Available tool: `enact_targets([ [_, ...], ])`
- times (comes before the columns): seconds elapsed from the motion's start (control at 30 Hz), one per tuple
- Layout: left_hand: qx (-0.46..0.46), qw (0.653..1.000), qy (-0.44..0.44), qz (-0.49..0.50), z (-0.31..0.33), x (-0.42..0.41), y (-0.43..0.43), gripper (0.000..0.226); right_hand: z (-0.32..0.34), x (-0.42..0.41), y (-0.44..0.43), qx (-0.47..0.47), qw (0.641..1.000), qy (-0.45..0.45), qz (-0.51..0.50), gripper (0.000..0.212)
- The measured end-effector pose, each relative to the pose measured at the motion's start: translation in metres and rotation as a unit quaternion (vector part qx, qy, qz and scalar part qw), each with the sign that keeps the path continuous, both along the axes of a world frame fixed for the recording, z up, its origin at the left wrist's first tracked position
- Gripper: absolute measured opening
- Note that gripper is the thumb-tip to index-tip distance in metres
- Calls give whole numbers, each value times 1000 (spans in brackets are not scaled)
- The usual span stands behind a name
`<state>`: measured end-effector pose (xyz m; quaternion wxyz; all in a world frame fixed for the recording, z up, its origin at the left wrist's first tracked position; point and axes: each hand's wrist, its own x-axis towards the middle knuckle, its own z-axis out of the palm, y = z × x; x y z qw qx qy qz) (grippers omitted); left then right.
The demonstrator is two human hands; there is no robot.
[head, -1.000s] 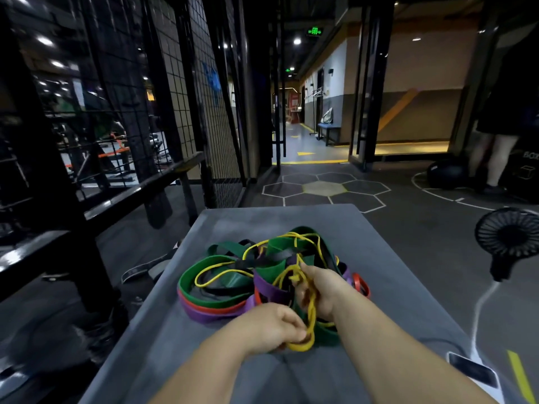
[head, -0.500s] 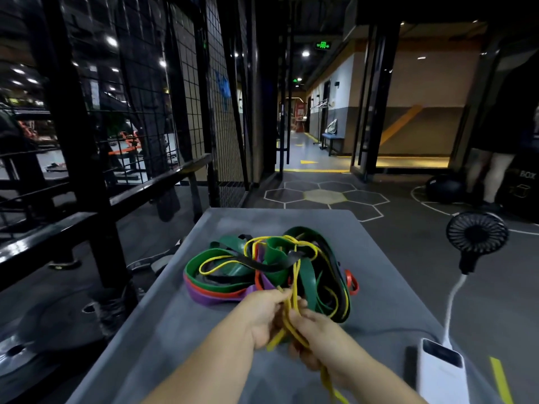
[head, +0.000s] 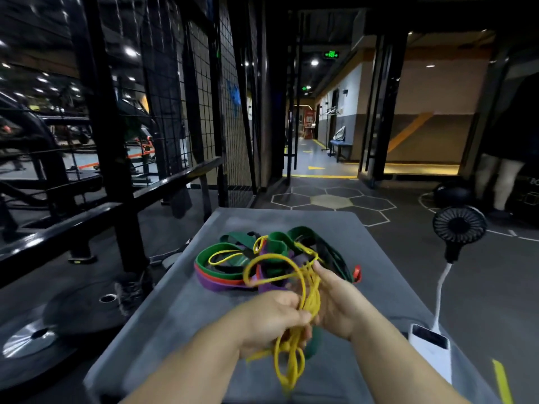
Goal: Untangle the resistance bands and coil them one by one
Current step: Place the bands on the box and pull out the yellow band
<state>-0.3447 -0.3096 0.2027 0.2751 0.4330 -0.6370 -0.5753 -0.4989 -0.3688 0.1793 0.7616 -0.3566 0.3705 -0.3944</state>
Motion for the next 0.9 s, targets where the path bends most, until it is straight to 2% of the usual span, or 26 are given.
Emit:
enact_targets([
  [0.1,54,997,-42,20,-29,9,4,17,-15,7,-2,5,996,45,-70,27],
  [0.27,142,985,18,99,-79,15,13,10,-44,2,13,9,992,87,-86,24],
  [0.47,139,979,32,144,-111,14,11,6,-64,-11,19,-41,977,171,-119,15],
  [0.73,105,927,223,283,-114,20,-9,19,-63,-24,6,-34,955,119,-271,25],
  [0.9,125,907,259,308,-112,36,-14,22,-58,-31,-4,-6,934,60,-352,32],
])
